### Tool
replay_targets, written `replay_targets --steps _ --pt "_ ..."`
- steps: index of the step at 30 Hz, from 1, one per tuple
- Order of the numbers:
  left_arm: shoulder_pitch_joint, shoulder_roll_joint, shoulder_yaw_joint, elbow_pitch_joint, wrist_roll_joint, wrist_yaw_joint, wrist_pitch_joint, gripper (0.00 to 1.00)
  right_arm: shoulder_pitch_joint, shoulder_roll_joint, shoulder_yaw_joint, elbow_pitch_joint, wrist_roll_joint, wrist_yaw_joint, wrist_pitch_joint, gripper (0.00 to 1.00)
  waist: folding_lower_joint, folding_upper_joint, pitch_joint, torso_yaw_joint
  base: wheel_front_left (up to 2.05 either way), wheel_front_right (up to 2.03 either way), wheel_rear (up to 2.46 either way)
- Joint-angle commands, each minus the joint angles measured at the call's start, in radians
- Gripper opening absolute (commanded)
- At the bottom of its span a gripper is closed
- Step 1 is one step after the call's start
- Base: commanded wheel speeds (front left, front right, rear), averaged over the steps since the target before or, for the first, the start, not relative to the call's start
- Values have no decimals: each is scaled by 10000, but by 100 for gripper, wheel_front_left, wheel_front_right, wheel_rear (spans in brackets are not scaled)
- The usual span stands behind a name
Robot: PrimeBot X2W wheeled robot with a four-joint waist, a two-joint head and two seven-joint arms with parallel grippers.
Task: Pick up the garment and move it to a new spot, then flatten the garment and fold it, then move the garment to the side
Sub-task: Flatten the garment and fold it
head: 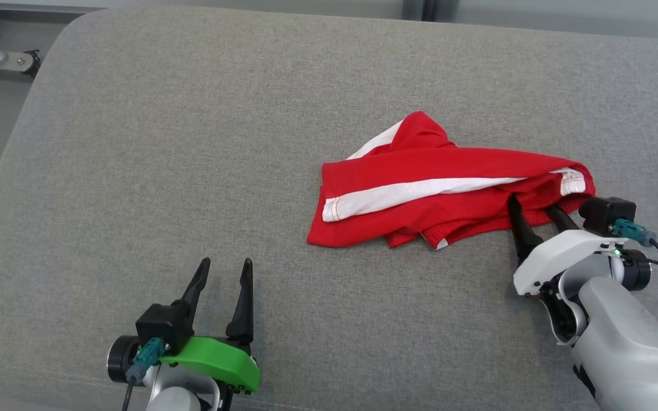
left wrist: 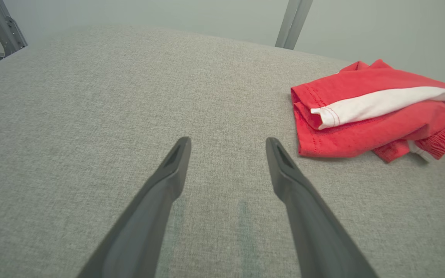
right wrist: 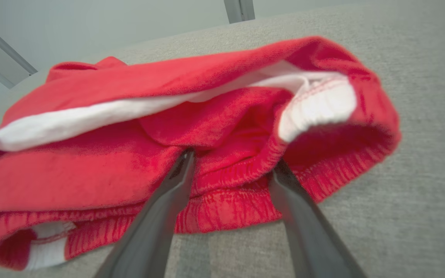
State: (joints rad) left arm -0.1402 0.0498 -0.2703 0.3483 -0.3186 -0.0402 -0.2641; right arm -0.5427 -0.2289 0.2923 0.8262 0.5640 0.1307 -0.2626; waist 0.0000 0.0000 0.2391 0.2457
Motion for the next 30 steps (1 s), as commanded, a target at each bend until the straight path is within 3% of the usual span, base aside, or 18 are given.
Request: replay_targets --steps 1,6,12,22,30 --pt "-102 25 47 30 56 -26 6 100 11 46 183 -83 217 -3 -25 0 0 0 -42 -3 0 0 0" --pt "201 23 146 167 86 -67 6 100 478 -28 977 -732 1209 -3 -25 0 0 0 -464 -236 0 0 0" --pt "460 23 150 240 87 -166 6 100 871 -768 2202 -2019 3041 -1 62 0 0 0 -988 -661 0 0 0" --pt "743 26 230 326 121 -164 6 100 1587 -2737 4592 -4795 6253 -1 1214 0 0 0 -1655 -1359 0 0 0" --pt "912 26 327 373 179 -180 6 100 2274 -3877 5941 -4653 7369 -1 2234 0 0 0 -1945 -1638 0 0 0"
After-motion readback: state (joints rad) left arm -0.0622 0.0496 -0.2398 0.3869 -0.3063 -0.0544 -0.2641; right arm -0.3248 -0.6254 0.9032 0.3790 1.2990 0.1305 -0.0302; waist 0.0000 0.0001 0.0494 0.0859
